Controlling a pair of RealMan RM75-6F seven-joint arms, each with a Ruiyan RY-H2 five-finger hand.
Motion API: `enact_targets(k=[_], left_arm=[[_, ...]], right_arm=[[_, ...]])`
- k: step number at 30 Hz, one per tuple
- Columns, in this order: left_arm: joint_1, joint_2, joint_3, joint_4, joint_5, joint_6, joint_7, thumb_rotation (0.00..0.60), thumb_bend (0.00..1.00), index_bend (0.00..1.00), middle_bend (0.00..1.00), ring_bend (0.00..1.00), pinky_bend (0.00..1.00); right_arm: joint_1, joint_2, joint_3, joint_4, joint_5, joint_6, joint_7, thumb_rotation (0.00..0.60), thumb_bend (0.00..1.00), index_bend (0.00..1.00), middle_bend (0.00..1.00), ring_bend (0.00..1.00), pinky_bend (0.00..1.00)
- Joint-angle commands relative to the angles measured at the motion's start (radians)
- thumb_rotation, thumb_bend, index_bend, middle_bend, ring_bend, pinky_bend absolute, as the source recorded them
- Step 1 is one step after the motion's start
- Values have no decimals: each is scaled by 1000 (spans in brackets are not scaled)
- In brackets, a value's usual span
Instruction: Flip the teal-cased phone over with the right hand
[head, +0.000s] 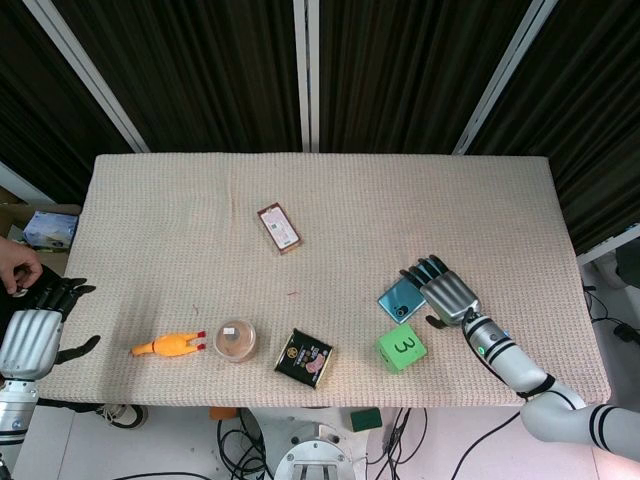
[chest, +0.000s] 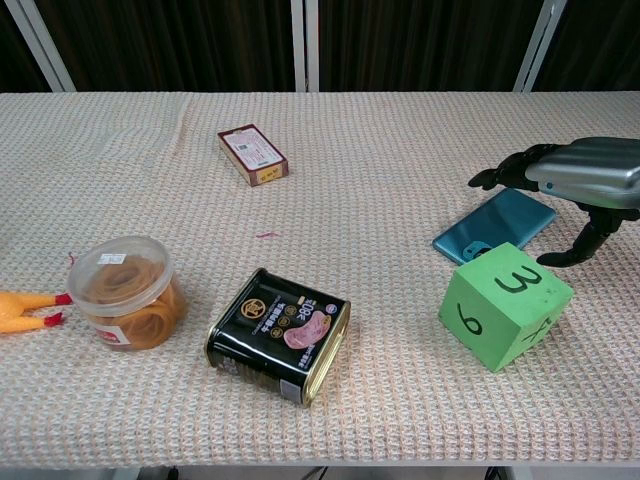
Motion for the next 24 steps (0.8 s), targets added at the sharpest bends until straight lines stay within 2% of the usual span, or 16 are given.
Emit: enact_targets(k=[1,7,12,24], left_arm=[[2,-2,1,4,-4,-1,-4,600,121,254,196,142,340],[5,-3,2,4,2,7,-2,600,121,254,195,142,340],[4,-2,1,1,1,6,0,600,121,254,196,142,340],[1,4,-2,-5,-2,1,5,600,121,256,196,142,342]], right_arm=[[4,-3,-4,3,-3,0,3,600,289,86,135,0,22],[8,-6,-13,15,-13,12,8,600,289,154,157,10,15],[11,-17,-21,40,-22,17,20,600,290,277,180,28,13],[23,-48,-31,86,-29,17,33,600,289,284,174,34,0]])
